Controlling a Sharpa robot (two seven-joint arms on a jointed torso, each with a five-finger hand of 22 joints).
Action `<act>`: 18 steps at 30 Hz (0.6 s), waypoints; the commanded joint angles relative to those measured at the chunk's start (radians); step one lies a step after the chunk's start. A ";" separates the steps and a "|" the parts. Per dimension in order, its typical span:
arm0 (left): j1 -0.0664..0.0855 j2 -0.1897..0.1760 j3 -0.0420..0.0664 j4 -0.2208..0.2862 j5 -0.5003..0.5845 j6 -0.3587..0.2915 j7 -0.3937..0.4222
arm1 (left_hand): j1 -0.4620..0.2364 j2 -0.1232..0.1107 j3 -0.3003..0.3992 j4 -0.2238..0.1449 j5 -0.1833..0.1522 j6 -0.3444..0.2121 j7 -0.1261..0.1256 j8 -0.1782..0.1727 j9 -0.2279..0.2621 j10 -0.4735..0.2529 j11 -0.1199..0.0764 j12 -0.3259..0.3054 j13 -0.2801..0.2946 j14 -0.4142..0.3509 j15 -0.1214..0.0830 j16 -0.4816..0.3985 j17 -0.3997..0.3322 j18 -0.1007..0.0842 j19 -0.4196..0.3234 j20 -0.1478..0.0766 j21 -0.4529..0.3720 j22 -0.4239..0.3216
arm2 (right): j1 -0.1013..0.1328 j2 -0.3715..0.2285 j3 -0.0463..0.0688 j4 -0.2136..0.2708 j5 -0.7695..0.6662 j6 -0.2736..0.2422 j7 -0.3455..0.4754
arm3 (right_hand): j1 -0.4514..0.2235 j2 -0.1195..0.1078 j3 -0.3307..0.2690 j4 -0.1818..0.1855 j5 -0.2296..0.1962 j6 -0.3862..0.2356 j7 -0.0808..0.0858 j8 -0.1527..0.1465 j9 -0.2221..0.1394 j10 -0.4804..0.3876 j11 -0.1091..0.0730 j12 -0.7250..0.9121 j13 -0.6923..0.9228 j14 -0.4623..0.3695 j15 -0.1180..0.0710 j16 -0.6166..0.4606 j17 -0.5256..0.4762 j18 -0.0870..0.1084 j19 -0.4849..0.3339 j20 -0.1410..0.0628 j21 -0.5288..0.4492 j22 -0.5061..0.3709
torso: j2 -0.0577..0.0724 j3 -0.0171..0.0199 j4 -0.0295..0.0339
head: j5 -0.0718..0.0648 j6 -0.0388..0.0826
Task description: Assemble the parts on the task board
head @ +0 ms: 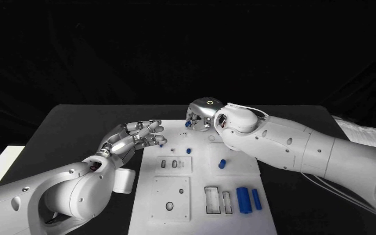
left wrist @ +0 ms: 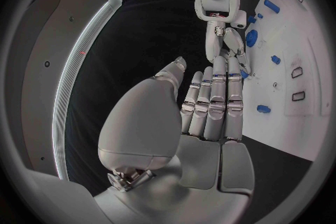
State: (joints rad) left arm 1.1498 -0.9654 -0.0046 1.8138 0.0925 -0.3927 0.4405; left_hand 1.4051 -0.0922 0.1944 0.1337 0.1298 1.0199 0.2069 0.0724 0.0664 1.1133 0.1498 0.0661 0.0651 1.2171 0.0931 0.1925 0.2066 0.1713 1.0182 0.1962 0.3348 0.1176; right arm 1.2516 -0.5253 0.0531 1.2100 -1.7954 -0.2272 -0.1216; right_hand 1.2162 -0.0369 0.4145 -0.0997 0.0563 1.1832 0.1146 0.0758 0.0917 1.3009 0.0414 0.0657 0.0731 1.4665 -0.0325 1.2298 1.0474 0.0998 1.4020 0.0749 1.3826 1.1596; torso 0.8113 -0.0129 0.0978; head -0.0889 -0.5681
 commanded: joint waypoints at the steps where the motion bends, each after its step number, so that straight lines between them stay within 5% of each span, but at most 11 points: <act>1: 0.001 0.001 0.001 0.002 0.001 0.021 0.002 | 0.004 0.006 -0.001 -0.005 -0.003 -0.003 0.005 -0.007 -0.002 -0.003 0.000 -0.004 0.001 -0.007 -0.004 -0.005 0.001 0.010 -0.008 0.000 -0.004 -0.002 | -0.002 -0.002 -0.002 -0.002 -0.024 0.053 -0.004 | 0.004 -0.004 -0.002 0.007 0.002 0.016 -0.011 0.003 0.019 0.009 0.001 -0.001 0.001 0.026 -0.004 0.004 0.001 -0.016 -0.001 -0.008 0.003 0.001 | 0.000 0.0001 -0.0002 | 0.001 0.001; 18: 0.001 0.002 0.001 0.000 0.001 0.022 0.002 | 0.003 0.006 -0.001 -0.007 -0.003 -0.004 0.005 -0.008 -0.002 -0.006 0.001 -0.004 0.000 -0.009 -0.003 -0.008 0.002 0.010 -0.009 0.001 -0.005 -0.003 | -0.002 0.015 -0.004 -0.019 -0.026 0.042 -0.010 | -0.002 -0.024 -0.003 0.026 0.000 -0.002 -0.002 -0.010 0.019 -0.012 0.008 -0.006 -0.003 0.022 0.001 -0.004 -0.013 -0.015 -0.007 -0.005 0.000 -0.006 | 0.001 -0.0010 0.0015 | 0.001 0.002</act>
State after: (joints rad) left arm 1.1499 -0.9654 -0.0046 1.8125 0.0927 -0.3918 0.4381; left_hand 1.4051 -0.0922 0.1944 0.1337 0.1297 1.0199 0.2069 0.0686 0.0664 1.1133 0.1498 0.0661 0.0651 1.2134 0.0894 0.1885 0.2076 0.1712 1.0182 0.1962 0.3348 0.1159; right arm 1.2531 -0.5117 0.0518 1.1949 -1.8046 -0.2104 -0.1252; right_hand 1.2131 -0.0504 0.4124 -0.0771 0.0578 1.1826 0.1139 0.0736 0.0941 1.2945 0.0479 0.0657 0.0713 1.4665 -0.0324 1.2298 1.0353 0.0997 1.3983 0.0714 1.3826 1.1545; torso 0.8125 -0.0134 0.0990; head -0.0891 -0.5654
